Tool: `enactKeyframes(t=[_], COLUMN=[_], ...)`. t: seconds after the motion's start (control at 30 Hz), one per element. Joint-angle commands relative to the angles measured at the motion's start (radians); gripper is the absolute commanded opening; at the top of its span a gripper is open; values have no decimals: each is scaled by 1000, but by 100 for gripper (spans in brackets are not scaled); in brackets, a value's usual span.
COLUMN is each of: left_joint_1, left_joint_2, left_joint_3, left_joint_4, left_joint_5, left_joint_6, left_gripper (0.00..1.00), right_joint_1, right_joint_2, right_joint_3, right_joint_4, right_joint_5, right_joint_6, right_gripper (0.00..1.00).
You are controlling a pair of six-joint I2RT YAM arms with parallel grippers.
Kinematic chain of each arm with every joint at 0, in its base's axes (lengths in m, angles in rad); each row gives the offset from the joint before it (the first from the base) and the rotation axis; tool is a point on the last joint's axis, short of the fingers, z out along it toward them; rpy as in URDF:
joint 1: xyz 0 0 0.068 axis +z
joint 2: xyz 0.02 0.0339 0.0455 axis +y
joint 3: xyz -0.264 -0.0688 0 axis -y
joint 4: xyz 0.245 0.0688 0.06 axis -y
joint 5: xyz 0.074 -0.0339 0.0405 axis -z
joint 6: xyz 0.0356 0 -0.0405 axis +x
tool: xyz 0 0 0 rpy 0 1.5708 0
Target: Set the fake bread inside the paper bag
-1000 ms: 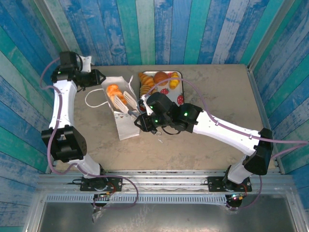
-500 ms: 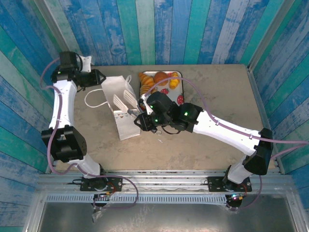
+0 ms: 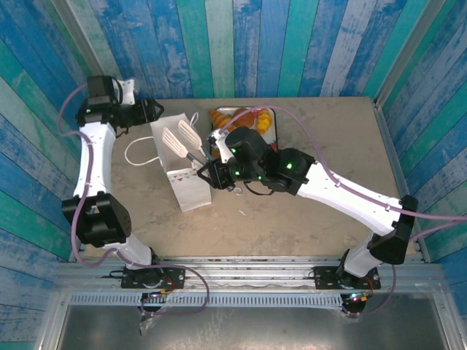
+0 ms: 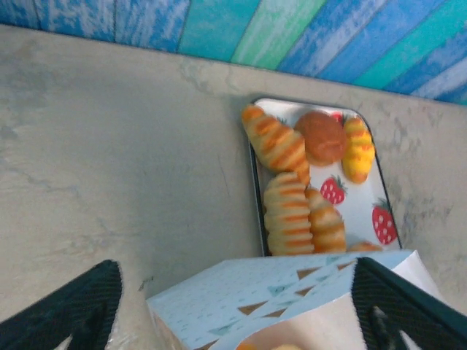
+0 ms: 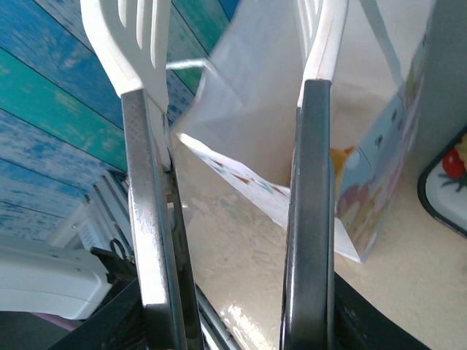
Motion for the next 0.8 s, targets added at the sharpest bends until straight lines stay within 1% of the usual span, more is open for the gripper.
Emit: enactKeyframes(t=[0.0, 0.1, 0.2, 0.3, 0.33, 0.5, 0.63, 0.77], left_joint_1=[4, 3, 3, 5, 5, 4, 5, 5], left_joint_2=[-143, -204, -271, -339, -384, -510, -638, -739], left_joint_3=[-19, -52, -102, -161, -186, -305, -455, -543], left_joint_4=[82, 133, 190, 258, 281, 368, 463, 486], left_joint_5=[-33, -53, -72, -96, -105, -112, -122, -145], left_joint_6=[-34, -56, -82, -114, -127, -177, -233, -251], left_gripper=[93, 99, 95, 94, 94, 94, 94, 94], right_joint_1=[-9, -26, -53, -97, -117, -222, -328, -429], right_joint_2=[-63, -87, -116, -151, -167, -250, -300, -309], right_joint_3=[69, 95, 97, 79, 64, -21, -125, -231], right_joint_4=[36, 19, -1, -33, -38, -47, -57, -72], right_joint_5=[-20, -22, -19, -6, -4, -29, -46, -84], right_joint_6=[-40, -52, -60, -66, -65, -46, -36, -35], right_gripper=[48, 47, 47, 47, 47, 49, 49, 49])
